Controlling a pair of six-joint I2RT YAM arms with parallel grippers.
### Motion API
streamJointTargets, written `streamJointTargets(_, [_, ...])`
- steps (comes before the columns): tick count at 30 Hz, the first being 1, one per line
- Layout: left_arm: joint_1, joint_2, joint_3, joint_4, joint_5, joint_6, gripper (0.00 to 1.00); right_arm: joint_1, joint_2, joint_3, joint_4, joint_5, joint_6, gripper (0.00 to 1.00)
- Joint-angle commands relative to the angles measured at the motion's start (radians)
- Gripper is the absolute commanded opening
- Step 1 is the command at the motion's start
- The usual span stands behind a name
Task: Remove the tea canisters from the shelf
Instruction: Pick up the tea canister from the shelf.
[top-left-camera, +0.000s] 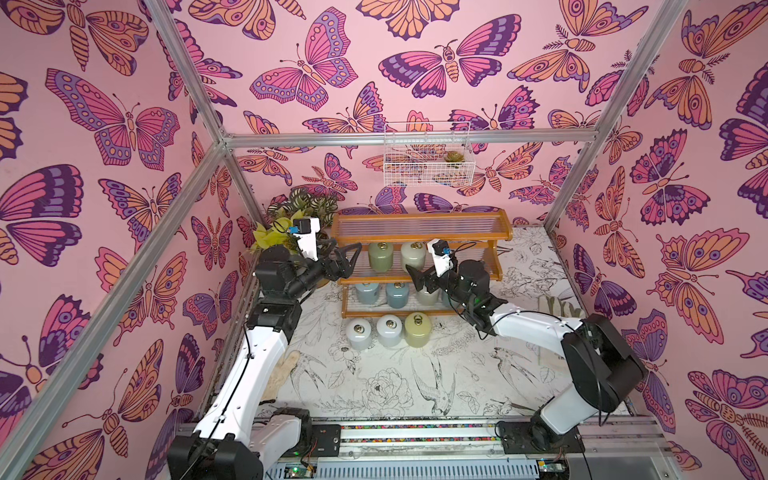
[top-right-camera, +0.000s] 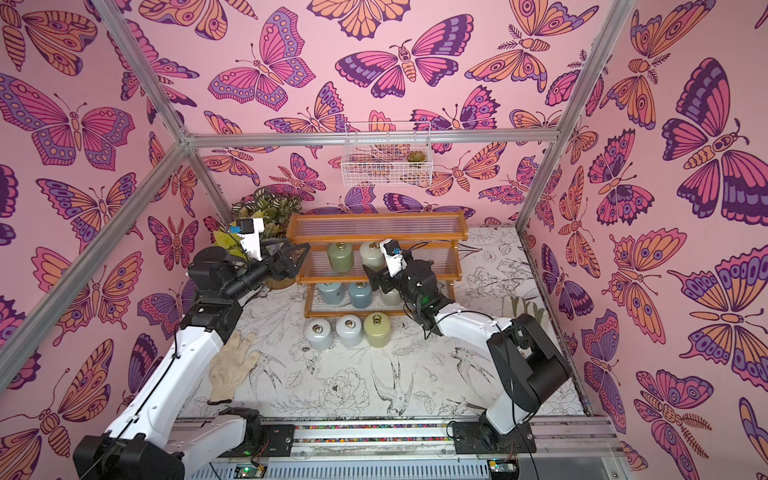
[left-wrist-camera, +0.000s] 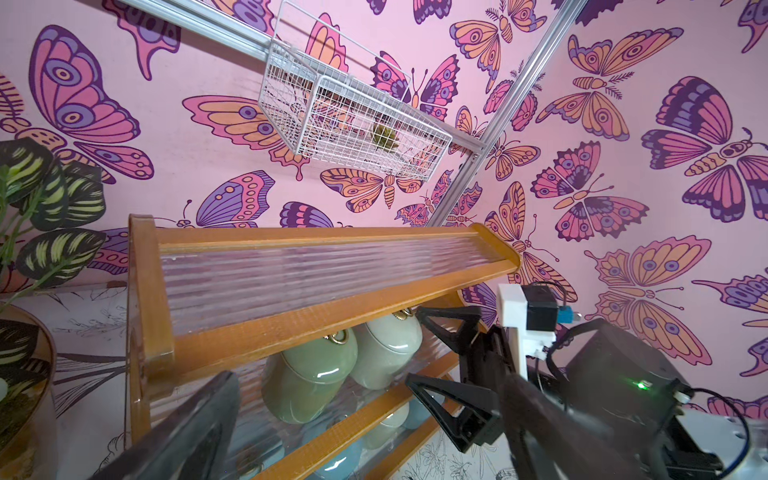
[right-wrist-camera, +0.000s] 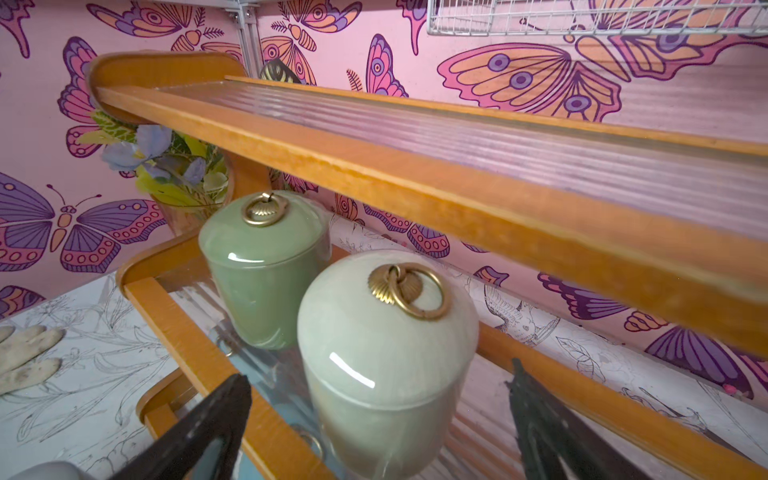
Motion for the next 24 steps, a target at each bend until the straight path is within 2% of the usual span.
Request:
streamJointTargets(1, [0.003,-0.024,-0.016,-0.022,0.017,0.003,1.00,-0.018,0.037,0.057,0.051,-0.054,0.045,0.99])
streamJointTargets(18, [0.005,-0.051,-0.012,-0.074,-0.011,0.041,1.00,-0.044,0.218,0.205,0.066,-0.095,0.076,1.00])
streamJointTargets(24, [0.004,-0.047,-0.012,-0.074,-0.016,0.044,1.00,-0.043,0.225,0.216,0.025,-0.095,0.056,0.90])
